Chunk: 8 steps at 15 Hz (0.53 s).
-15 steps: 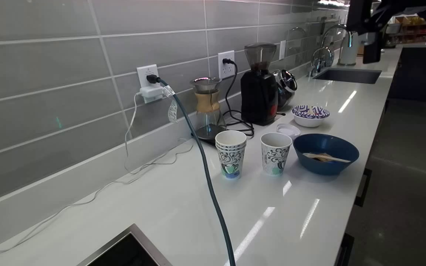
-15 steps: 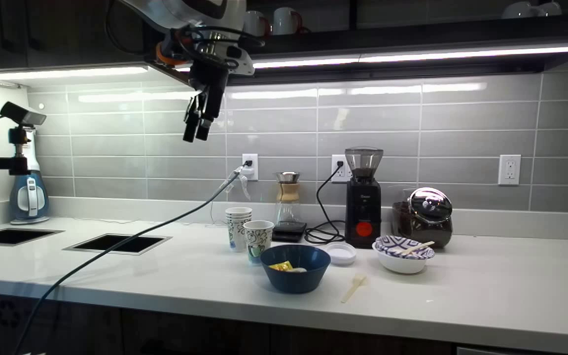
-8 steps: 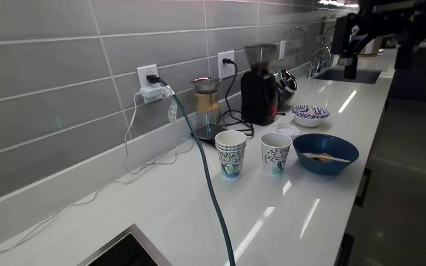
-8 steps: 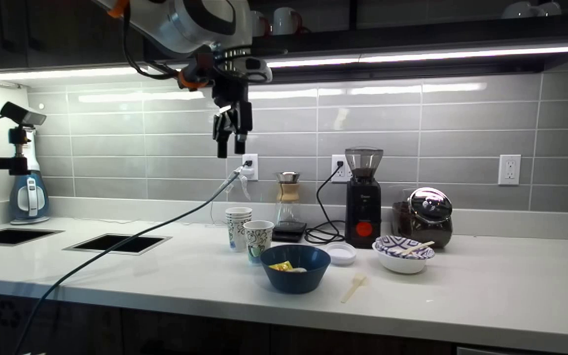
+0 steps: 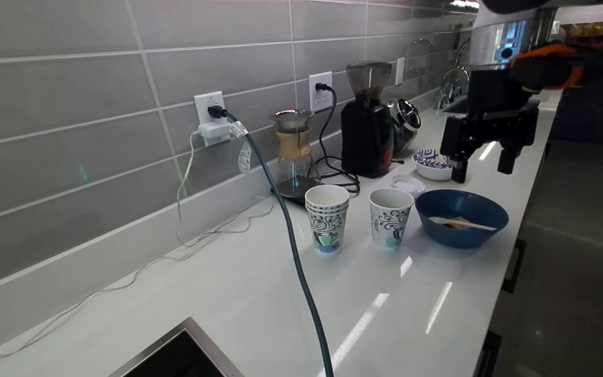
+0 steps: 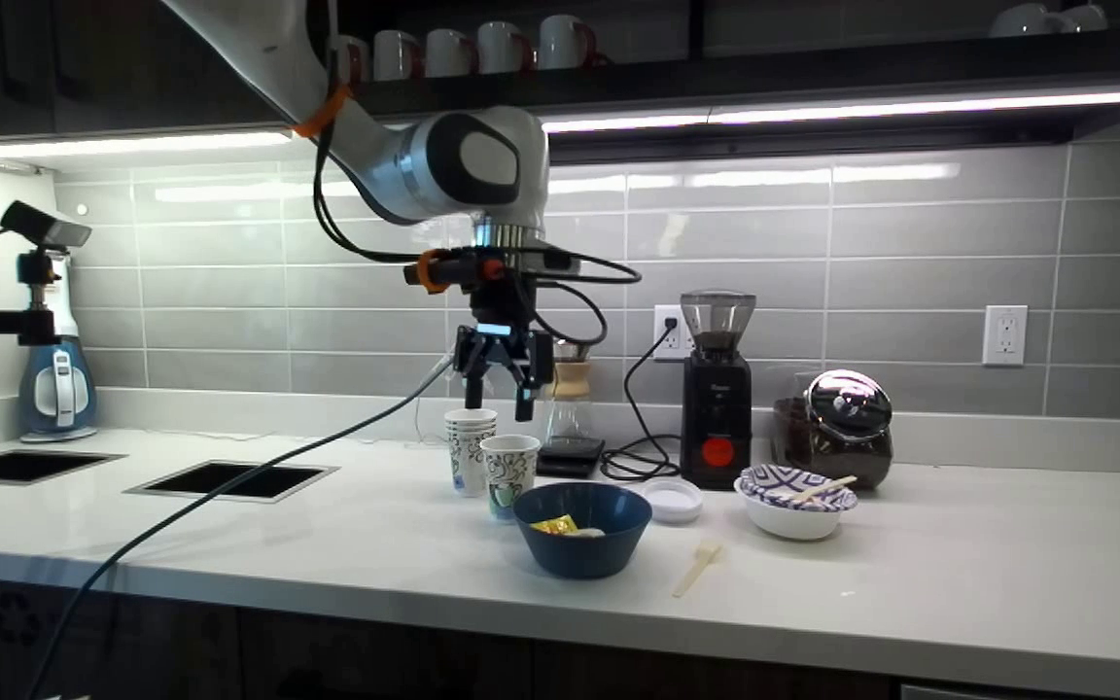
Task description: Remove the plastic spoon from the blue bowl and put it on the counter
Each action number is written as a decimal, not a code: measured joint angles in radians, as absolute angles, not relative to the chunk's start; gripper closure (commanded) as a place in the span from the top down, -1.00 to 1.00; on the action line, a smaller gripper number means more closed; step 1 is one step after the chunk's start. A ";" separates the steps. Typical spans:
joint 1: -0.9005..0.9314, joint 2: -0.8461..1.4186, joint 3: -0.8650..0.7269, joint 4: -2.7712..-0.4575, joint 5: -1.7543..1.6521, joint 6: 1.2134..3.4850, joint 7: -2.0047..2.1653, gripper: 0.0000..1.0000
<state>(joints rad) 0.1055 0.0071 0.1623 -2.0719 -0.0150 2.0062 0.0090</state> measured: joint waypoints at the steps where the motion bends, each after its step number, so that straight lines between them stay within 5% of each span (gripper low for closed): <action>1: 0.103 0.033 0.150 -2.071 0.001 2.014 -0.025 1.00; 8: 0.063 0.167 0.089 -2.046 0.037 2.092 -0.125 1.00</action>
